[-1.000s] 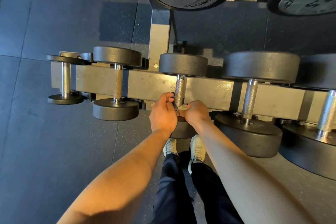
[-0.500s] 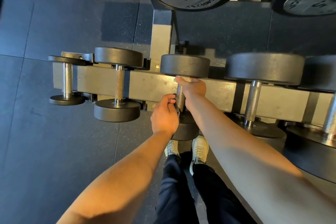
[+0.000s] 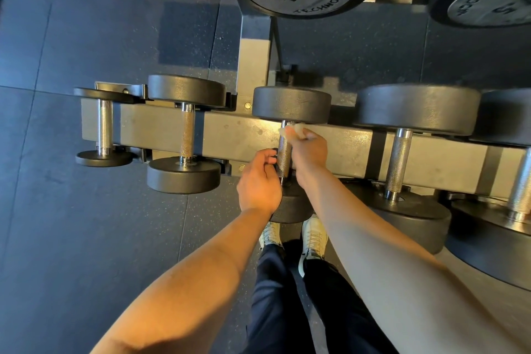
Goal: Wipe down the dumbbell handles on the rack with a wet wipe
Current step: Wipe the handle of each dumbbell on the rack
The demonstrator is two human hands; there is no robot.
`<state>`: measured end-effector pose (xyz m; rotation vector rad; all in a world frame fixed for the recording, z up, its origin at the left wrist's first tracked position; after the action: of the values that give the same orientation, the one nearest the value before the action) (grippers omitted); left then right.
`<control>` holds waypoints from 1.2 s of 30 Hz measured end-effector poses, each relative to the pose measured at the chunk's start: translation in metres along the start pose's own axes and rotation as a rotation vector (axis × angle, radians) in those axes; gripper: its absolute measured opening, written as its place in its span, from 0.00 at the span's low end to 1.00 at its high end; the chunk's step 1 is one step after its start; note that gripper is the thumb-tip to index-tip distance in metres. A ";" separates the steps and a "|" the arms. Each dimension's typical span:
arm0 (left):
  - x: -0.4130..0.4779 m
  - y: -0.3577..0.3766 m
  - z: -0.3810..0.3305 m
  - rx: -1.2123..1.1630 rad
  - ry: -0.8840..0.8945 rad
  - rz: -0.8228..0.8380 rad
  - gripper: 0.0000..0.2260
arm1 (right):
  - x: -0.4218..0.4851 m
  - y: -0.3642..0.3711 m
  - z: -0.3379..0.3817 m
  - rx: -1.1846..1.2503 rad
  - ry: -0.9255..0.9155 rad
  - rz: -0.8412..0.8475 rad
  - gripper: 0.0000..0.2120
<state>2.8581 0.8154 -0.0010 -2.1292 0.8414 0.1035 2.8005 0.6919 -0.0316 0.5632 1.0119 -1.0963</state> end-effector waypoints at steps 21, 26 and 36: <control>-0.002 0.001 0.000 -0.015 0.064 -0.019 0.11 | -0.029 -0.018 -0.038 -1.063 -0.204 -0.229 0.13; -0.005 0.001 -0.008 0.047 0.206 0.112 0.12 | -0.050 -0.018 -0.034 -1.050 -0.373 -0.220 0.14; 0.039 -0.013 -0.002 -0.369 0.058 0.030 0.06 | -0.052 -0.011 -0.039 -0.434 -0.431 -0.146 0.20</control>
<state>2.8957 0.7991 -0.0044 -2.4733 0.9463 0.2287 2.7702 0.7426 -0.0021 -0.0985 0.8795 -1.0254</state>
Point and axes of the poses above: each hand's wrist, its own x-axis towards the middle knuckle, its own y-axis out of the palm, z = x × y, the point moved 6 cm from there along x, towards the middle knuckle, and after that the axes turned 12 degrees about y, right-handed, at the moved point
